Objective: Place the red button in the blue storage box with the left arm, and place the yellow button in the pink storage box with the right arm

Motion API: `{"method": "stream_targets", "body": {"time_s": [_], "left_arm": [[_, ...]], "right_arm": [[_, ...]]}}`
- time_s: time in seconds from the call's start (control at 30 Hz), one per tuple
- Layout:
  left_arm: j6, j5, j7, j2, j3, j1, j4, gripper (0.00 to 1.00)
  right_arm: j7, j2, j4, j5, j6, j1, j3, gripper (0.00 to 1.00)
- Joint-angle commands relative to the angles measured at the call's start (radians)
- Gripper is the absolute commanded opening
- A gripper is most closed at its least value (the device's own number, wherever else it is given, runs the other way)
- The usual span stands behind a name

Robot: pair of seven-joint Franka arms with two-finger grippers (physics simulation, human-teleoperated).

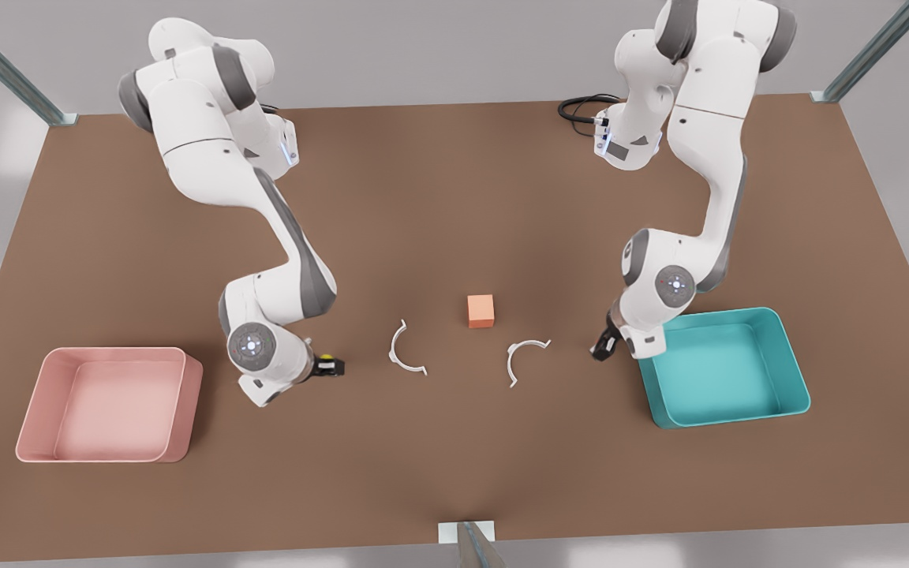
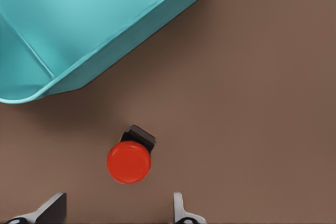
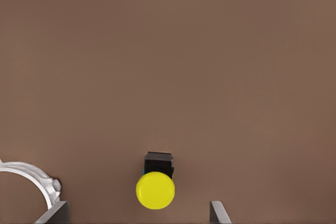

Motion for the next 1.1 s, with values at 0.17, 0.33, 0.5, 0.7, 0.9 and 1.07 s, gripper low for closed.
{"method": "stream_targets", "body": {"time_s": [0.17,0.33,0.5,0.7,0.9,1.07], "left_arm": [[0.077,0.005,-0.546,0.056,0.018,0.006,0.0,1.0],[0.091,0.005,-0.544,0.076,0.018,0.005,0.002,0.91],[0.095,0.018,-0.544,0.084,0.018,0.003,0.004,0.58],[0.095,0.038,-0.543,0.084,0.018,0.002,0.007,0.5],[-0.11,0.064,-0.539,0.004,0.024,0.008,0.089,0.48],[-0.32,0.063,-0.216,-0.039,0.148,0.013,0.188,0.48]], "right_arm": [[0.381,0.027,-0.094,-0.014,0.167,0.019,0.0,1.0],[0.378,0.034,-0.101,-0.015,0.195,0.011,0.0,1.0],[0.367,0.046,-0.1,-0.015,0.215,0.011,0.0,1.0],[0.338,0.065,-0.137,-0.014,0.245,0.005,0.0,1.0],[0.338,0.066,-0.161,-0.014,0.267,0.002,0.0,1.0],[0.35,0.06,-0.2,-0.009,0.297,0.019,0.006,1.0]]}}
